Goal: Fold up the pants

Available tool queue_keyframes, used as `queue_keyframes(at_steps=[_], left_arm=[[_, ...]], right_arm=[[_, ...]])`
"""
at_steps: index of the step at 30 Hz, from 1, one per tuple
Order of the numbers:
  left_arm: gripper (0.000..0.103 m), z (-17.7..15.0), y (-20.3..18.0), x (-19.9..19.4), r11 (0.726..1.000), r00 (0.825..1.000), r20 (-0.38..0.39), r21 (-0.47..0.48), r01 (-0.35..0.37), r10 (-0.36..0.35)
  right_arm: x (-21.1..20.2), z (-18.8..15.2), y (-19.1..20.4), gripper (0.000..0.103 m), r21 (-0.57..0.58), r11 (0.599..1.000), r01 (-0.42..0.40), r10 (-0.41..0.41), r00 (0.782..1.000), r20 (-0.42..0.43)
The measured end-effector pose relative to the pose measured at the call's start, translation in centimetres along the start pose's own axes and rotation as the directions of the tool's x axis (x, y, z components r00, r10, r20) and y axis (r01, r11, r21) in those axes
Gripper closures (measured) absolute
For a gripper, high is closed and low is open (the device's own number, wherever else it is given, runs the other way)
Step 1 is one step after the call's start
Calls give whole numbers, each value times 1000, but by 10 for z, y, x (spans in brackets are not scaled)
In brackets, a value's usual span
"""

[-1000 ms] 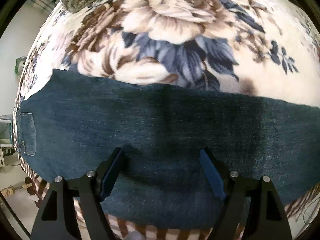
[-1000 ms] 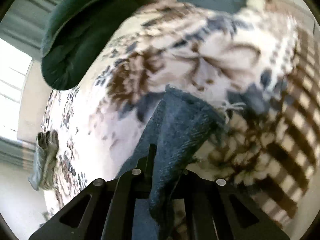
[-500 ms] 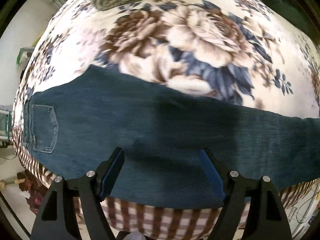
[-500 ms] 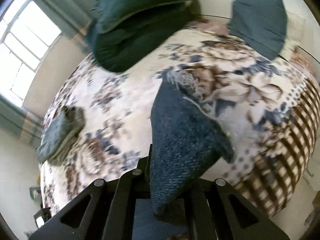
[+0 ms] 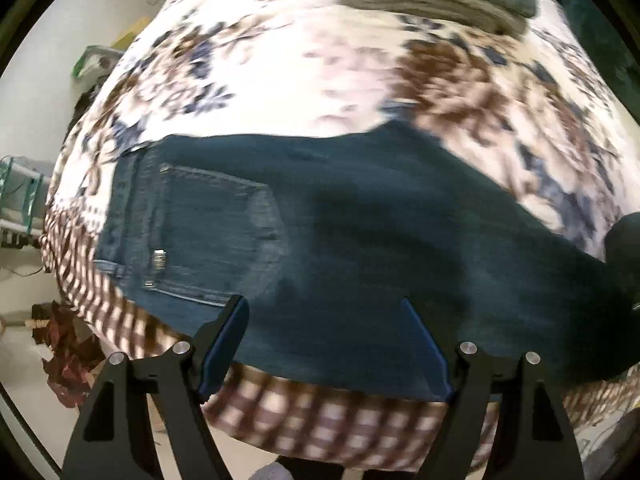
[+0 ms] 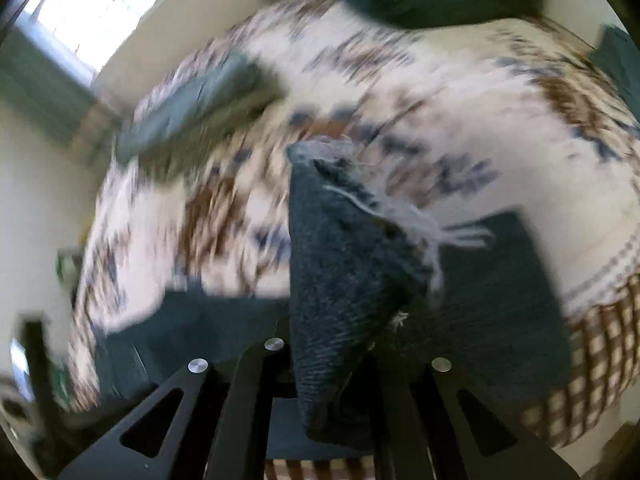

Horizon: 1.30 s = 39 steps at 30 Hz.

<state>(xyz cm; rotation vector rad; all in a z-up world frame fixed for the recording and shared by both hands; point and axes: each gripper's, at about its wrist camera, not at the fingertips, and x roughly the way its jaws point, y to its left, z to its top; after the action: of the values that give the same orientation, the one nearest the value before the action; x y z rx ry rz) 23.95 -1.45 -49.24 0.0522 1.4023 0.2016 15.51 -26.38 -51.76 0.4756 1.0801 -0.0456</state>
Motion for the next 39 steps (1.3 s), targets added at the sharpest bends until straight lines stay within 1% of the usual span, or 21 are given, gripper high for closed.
queue_keyframes(at_steps=[3, 6, 7, 8, 12, 14, 15, 17, 18, 20, 21, 23, 27, 29, 31, 32, 34, 36, 37, 38, 39], left_arm=[[26, 0, 24, 11, 999, 1000, -14, -29, -19, 19], [26, -4, 42, 19, 998, 999, -33, -62, -20, 18], [26, -5, 48, 21, 997, 999, -38, -71, -21, 18], [26, -6, 53, 23, 997, 999, -40, -77, -21, 18], [26, -10, 65, 27, 995, 999, -51, -100, -15, 10], [26, -11, 70, 29, 994, 998, -57, -111, -11, 5], [26, -12, 73, 30, 993, 998, -59, -116, -8, 1], [26, -12, 77, 30, 993, 998, -60, -122, -4, -3], [26, -12, 78, 30, 992, 998, -59, -124, -3, -4], [26, -13, 81, 30, 992, 998, -58, -127, -1, -6], [26, -13, 82, 31, 992, 998, -60, -128, 0, -8], [26, -13, 84, 32, 991, 998, -63, -133, 3, -12], [26, -13, 88, 32, 989, 998, -58, -148, 10, -19], [26, -14, 90, 31, 987, 998, -54, -160, 14, -23], [26, -14, 92, 29, 985, 999, -46, -171, 18, -27], [26, -14, 94, 27, 984, 999, -38, -178, 23, -30], [26, -14, 96, 26, 983, 999, -31, -184, 28, -34], [26, -15, 99, 27, 982, 999, -31, -188, 25, -32], [26, -15, 101, 28, 982, 999, -34, -188, 21, -28], [26, -15, 103, 29, 982, 999, -38, -188, 16, -24], [26, -15, 104, 29, 982, 999, -39, -191, 13, -21]], right_arm=[[36, -30, 33, 96, -111, 992, 52, -60, 995, -73], [60, -48, 50, 95, -188, 975, 120, -145, 982, -121], [63, -50, 52, 91, -188, 973, 132, -157, 980, -124], [64, -51, 53, 91, -183, 974, 136, -161, 979, -128], [68, -45, 47, 89, -131, 984, 124, -146, 974, -176], [68, -45, 49, 89, -139, 981, 132, -157, 969, -189], [69, -37, 47, 89, -142, 980, 139, -165, 967, -192], [67, -34, 50, 79, -145, 981, 126, -155, 966, -207], [66, -33, 53, 77, -142, 983, 120, -148, 966, -212], [66, -32, 59, 69, -139, 984, 108, -137, 964, -226], [67, -32, 60, 67, -134, 985, 106, -135, 964, -228], [68, -33, 61, 60, -107, 991, 81, -104, 966, -235], [58, -36, 47, 60, 21, 1000, 14, -9, 979, -205], [50, -38, 43, 91, 55, 998, 12, -3, 986, -165], [41, -39, 49, 91, 38, 999, 16, -11, 991, -136], [37, -39, 56, 92, 34, 999, -5, 9, 993, -122], [36, -40, 75, 92, 0, 1000, -28, 28, 992, -122], [43, -42, 97, 91, -42, 999, -23, 18, 992, -122], [52, -43, 104, 85, -57, 998, -21, 12, 989, -145], [66, -45, 109, 72, -59, 998, -18, 6, 979, -204], [74, -45, 110, 64, -39, 998, -40, 29, 969, -247]])
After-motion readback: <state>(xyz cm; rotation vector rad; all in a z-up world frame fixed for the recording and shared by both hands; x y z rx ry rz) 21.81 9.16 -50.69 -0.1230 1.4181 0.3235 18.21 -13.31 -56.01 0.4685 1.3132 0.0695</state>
